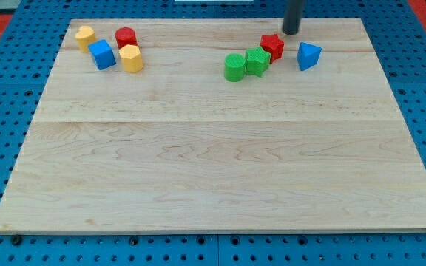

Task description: Move the red star to the top center

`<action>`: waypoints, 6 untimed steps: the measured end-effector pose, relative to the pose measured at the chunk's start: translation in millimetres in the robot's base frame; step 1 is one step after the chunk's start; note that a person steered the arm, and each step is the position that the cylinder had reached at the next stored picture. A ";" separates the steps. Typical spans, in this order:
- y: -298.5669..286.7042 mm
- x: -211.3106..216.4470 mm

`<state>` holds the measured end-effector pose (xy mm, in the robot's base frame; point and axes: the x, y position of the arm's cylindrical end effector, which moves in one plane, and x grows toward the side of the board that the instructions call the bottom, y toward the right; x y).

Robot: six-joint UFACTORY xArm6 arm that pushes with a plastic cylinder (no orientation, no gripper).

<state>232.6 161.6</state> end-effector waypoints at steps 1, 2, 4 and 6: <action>19.5 23.4; -28.6 40.3; -43.8 65.9; -130.8 44.5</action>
